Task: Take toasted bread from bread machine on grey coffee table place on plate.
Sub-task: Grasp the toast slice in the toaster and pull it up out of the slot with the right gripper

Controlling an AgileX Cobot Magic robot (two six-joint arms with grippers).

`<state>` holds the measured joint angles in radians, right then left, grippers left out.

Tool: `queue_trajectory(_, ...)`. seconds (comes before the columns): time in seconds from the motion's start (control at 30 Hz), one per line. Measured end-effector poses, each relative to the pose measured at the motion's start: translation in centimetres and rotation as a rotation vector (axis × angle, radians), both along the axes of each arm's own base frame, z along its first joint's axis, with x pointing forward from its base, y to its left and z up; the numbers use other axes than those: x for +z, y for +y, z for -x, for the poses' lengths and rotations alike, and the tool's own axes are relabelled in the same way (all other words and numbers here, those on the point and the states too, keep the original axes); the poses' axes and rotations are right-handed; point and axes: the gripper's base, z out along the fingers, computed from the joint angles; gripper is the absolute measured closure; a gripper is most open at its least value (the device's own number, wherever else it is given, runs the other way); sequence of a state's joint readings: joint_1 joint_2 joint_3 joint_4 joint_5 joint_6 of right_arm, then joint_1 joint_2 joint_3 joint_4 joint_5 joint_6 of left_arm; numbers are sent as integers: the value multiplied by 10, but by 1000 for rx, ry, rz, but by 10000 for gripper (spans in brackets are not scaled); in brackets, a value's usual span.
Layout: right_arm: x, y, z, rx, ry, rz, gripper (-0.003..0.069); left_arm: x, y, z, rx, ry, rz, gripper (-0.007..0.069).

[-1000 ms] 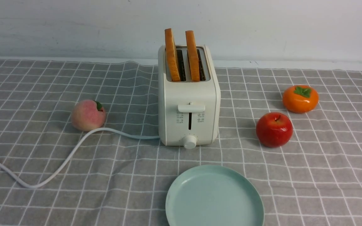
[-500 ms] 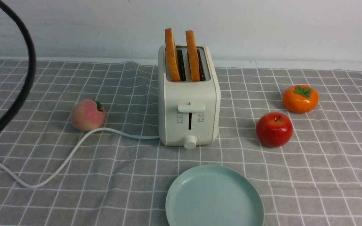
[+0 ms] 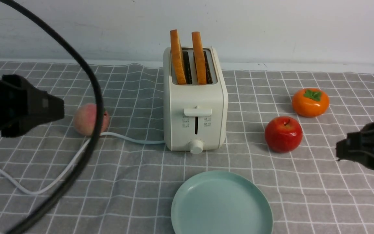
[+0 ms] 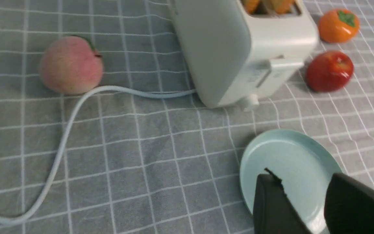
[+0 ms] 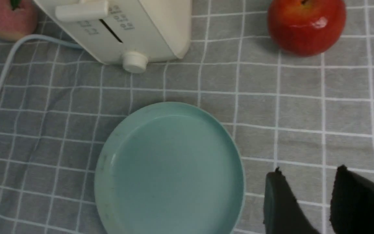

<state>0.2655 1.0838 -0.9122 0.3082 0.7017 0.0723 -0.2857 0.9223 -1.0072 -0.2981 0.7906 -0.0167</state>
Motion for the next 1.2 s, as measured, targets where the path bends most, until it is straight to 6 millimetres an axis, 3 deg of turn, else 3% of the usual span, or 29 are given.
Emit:
queue_trajectory(0.2, 19, 29, -25, 141, -25, -46, 394, -1, -18, 9, -134, -59, -128, 386)
queue_trajectory(0.37, 45, 75, -71, 270, -139, -46, 295, -3, -26, 15, -122, -13, -98, 386)
queue_trajectory(0.4, 42, 77, -73, 270, -135, -45, 291, -3, -26, 15, -119, -11, -94, 386)
queue_trajectory(0.53, 47, 102, -119, 246, -239, -65, 245, -7, -22, 20, -57, 92, -57, 386)
queue_trajectory(0.57, 49, 104, -121, 245, -250, -69, 244, -7, -22, 20, -56, 93, -58, 386)
queue_trajectory(0.8, 43, 128, -174, 230, -302, -76, 239, 15, 1, 47, -26, -82, -57, 386)
queue_trajectory(0.9, 40, 132, -183, 230, -305, -77, 239, 20, 5, 52, -22, -118, -45, 386)
queue_trajectory(1.2, -2, 144, -215, 186, -299, -65, 237, 19, 5, 52, -21, -120, -48, 386)
